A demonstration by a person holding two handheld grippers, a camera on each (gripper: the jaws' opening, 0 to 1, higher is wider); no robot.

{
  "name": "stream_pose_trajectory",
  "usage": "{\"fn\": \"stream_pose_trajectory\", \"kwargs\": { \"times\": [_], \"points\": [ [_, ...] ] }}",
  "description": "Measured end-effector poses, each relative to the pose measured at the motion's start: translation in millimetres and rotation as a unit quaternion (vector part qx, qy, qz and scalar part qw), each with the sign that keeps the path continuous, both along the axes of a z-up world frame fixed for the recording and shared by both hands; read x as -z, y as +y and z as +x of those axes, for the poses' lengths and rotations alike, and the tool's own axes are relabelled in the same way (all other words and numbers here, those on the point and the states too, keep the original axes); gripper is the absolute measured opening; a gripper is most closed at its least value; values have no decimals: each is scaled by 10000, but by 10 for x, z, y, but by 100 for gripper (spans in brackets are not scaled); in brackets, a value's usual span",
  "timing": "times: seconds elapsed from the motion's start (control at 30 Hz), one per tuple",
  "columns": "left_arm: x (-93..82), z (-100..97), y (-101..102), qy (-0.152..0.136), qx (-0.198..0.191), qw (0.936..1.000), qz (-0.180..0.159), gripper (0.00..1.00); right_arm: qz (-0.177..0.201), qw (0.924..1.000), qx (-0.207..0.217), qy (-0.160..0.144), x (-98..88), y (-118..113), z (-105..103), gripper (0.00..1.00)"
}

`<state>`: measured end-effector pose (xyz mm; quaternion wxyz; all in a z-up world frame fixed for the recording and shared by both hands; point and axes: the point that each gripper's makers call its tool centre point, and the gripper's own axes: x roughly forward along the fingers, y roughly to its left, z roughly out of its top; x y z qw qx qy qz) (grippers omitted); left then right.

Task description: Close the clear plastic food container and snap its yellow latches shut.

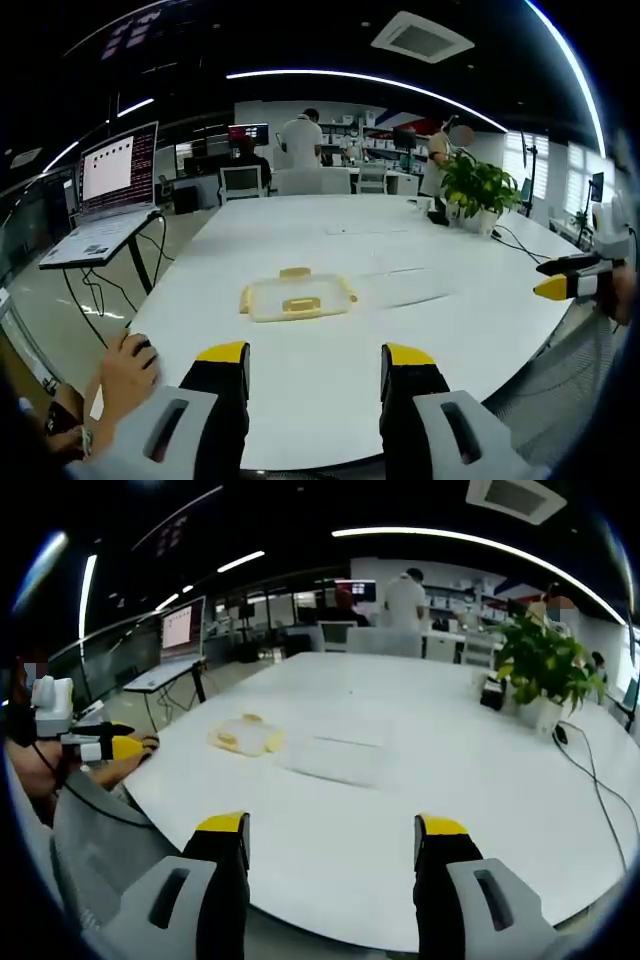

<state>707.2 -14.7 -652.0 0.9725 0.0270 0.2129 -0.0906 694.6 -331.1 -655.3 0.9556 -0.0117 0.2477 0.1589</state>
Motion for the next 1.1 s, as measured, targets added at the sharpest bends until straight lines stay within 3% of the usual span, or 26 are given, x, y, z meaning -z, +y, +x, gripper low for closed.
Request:
{"fn": "stream_pose_trajectory", "kwargs": {
  "times": [0.33,0.5,1.1],
  "points": [
    [0,8,-14,13,7,10000,3,47,-6,10000,-7,6,-1,-6,7,63],
    [5,9,-25,45,24,10000,48,47,192,9996,87,173,20,-30,8,65],
    [22,-9,-24,290,35,9996,-39,47,-6,9997,-133,202,8,41,-1,65]
  ]
}}
